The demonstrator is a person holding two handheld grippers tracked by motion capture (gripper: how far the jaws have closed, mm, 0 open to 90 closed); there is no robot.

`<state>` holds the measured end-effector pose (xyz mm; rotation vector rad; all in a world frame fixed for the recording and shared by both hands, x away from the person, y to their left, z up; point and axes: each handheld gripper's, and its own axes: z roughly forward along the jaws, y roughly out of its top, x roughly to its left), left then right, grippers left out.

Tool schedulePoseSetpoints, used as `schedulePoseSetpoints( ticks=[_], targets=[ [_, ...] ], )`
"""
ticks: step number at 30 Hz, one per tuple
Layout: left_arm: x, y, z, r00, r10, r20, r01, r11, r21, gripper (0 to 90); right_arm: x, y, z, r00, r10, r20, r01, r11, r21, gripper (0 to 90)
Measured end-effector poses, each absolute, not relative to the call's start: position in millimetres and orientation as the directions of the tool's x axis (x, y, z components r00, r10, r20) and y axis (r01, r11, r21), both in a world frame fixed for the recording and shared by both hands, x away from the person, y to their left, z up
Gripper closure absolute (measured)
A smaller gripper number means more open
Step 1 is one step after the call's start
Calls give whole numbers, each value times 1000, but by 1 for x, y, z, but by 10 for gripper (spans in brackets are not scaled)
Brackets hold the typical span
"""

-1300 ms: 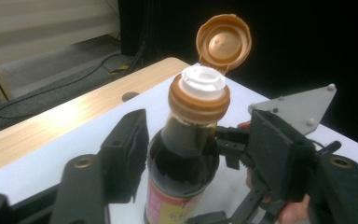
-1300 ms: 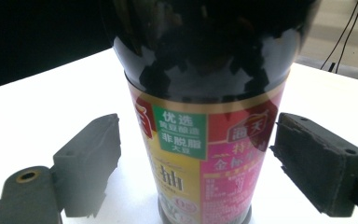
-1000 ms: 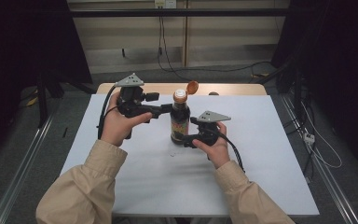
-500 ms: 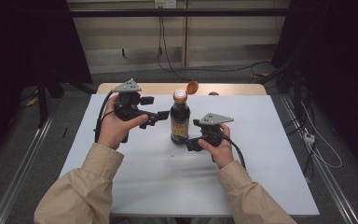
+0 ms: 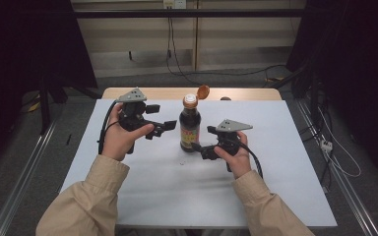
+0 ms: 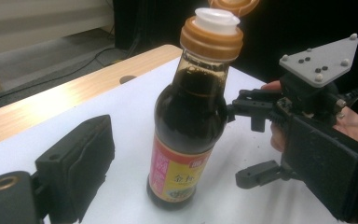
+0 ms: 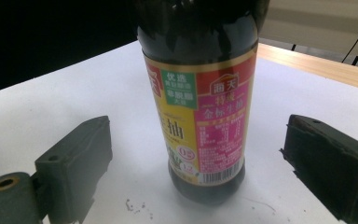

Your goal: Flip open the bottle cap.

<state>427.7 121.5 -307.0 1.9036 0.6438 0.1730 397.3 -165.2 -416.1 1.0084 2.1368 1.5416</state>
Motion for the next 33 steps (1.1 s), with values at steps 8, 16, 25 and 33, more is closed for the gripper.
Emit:
schedulePoseSetpoints(
  ticks=[8, 16, 25, 33],
  targets=[
    [425, 126, -315, 843, 510, -170, 356, -292, 888, 70, 395, -169, -415, -700, 699, 143, 356, 168, 919, 81],
    [421, 131, -321, 844, 512, -160, 347, -293, 891, 70, 392, -169, -415, -707, 692, 145, 356, 171, 919, 82],
    [419, 133, -330, 843, 513, -161, 352, -301, 886, 70, 388, -177, -415, -704, 693, 154, 361, 162, 918, 85],
    [416, 134, -339, 845, 505, -174, 364, -305, 880, 58, 383, -183, -414, -704, 691, 162, 364, 155, 918, 86]
  ],
)
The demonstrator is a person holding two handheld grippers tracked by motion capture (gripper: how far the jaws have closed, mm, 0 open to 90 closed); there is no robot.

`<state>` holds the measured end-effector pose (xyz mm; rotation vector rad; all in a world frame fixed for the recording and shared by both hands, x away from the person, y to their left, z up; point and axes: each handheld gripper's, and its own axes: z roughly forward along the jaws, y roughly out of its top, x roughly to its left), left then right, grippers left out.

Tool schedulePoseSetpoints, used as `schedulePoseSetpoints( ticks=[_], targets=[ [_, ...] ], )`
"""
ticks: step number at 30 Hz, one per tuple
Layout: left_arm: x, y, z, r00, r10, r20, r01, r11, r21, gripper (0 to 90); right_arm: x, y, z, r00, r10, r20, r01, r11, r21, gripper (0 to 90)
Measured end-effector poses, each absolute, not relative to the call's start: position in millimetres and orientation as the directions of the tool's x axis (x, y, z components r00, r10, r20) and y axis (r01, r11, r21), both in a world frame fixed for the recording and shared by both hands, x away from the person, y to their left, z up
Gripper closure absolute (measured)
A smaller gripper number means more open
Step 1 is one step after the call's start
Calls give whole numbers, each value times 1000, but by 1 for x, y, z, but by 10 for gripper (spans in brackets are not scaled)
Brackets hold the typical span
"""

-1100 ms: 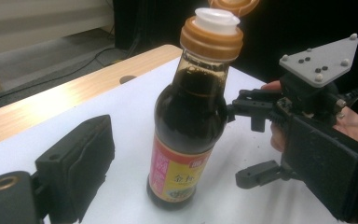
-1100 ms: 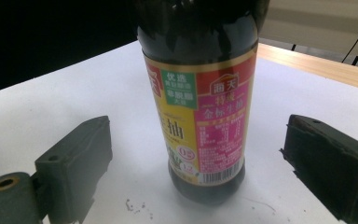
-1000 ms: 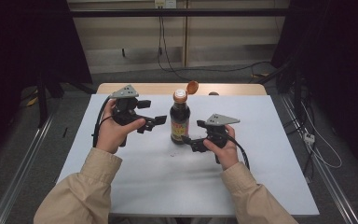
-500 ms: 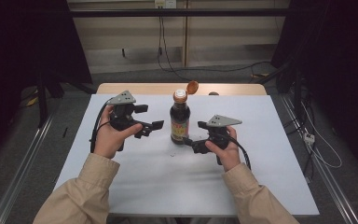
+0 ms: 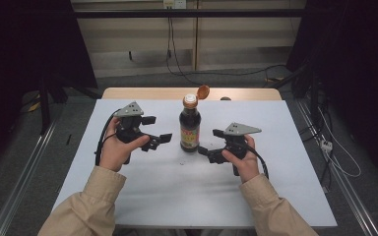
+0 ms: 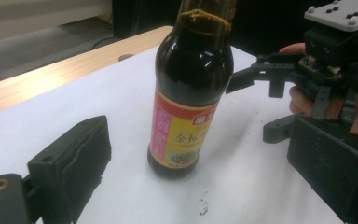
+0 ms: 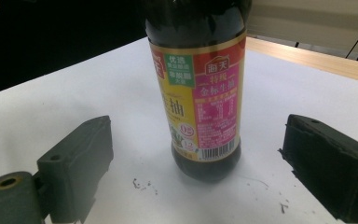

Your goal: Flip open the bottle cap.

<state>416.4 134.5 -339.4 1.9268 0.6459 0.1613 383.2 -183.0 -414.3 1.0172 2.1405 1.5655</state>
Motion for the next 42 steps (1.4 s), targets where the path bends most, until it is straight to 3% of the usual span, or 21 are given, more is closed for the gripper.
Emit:
schedulePoseSetpoints(
  ticks=[42],
  targets=[
    [401, 154, -381, 843, 496, -207, 398, -318, 860, 56, 353, -216, -420, -697, 699, 160, 384, 176, 906, 89]
  ],
)
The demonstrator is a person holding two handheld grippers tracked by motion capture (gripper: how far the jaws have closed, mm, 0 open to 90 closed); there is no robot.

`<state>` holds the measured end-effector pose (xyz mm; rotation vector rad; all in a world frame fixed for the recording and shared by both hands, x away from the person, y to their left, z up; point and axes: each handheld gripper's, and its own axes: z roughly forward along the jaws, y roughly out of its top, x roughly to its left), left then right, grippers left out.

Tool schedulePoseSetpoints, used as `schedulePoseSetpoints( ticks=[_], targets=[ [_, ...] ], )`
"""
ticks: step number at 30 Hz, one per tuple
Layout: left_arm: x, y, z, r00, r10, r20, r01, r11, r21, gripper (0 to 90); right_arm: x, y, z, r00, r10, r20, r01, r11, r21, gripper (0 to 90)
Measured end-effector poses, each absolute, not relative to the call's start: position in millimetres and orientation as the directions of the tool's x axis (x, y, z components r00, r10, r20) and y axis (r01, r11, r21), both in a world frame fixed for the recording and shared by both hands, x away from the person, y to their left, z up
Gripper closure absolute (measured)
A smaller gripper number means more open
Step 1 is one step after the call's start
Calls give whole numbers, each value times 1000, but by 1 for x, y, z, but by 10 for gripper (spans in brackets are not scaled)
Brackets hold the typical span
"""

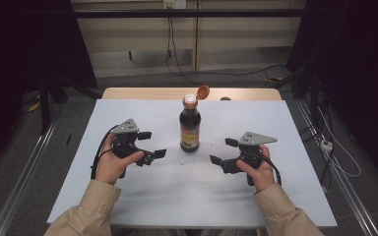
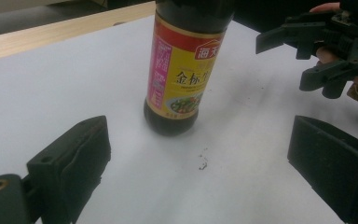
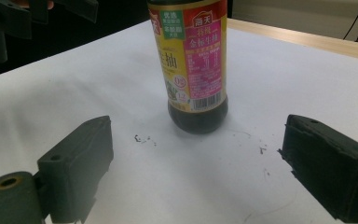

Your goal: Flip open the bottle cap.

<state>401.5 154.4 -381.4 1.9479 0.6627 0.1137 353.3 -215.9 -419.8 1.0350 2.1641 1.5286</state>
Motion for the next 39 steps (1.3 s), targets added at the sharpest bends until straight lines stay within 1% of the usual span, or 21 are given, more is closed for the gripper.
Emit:
schedulePoseSetpoints(
  ticks=[5, 6, 11, 39],
  targets=[
    [399, 155, -386, 841, 490, -229, 417, -318, 852, 57, 349, -218, -420, -700, 697, 157, 383, 181, 906, 89],
    [398, 156, -386, 843, 491, -218, 410, -326, 852, 57, 349, -219, -420, -699, 698, 157, 384, 181, 905, 89],
    [396, 159, -391, 836, 496, -233, 424, -315, 849, 57, 347, -223, -421, -695, 701, 160, 389, 180, 903, 89],
    [385, 176, -404, 833, 501, -234, 426, -312, 849, 60, 328, -246, -426, -685, 710, 164, 403, 181, 897, 92]
  ],
)
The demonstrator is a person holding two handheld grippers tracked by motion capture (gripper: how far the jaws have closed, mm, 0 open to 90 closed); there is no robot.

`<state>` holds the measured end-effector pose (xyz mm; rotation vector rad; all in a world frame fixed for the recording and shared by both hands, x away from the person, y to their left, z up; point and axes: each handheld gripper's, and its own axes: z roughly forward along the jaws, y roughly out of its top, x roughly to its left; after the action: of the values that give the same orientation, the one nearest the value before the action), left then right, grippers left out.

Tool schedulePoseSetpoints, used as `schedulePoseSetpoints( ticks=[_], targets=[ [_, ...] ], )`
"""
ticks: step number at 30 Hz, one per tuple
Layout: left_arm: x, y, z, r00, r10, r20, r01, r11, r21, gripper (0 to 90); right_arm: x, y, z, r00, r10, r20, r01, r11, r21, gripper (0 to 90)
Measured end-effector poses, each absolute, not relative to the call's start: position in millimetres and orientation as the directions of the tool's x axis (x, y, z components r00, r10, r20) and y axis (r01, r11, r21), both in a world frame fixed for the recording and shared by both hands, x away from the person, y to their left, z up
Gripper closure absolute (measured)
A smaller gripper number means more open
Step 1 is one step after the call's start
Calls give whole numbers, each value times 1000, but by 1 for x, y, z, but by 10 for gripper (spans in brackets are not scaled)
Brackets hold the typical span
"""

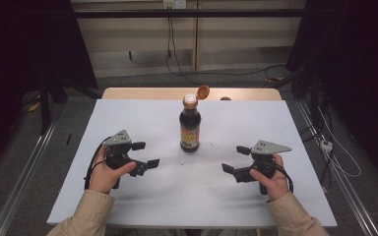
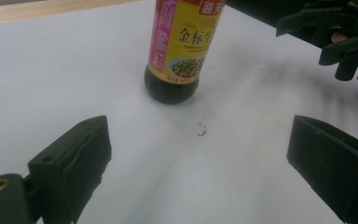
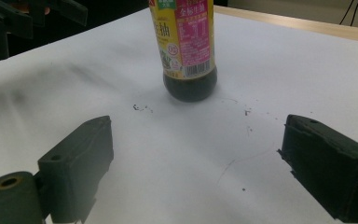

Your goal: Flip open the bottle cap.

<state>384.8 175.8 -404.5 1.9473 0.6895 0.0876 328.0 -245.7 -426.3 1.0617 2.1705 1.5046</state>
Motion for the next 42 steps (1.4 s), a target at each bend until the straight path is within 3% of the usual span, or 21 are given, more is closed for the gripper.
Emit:
schedulePoseSetpoints(
  ticks=[42],
  targets=[
    [375, 197, -413, 826, 518, -224, 433, -326, 840, 60, 314, -264, -432, -662, 733, 155, 412, 183, 893, 94]
  ],
)
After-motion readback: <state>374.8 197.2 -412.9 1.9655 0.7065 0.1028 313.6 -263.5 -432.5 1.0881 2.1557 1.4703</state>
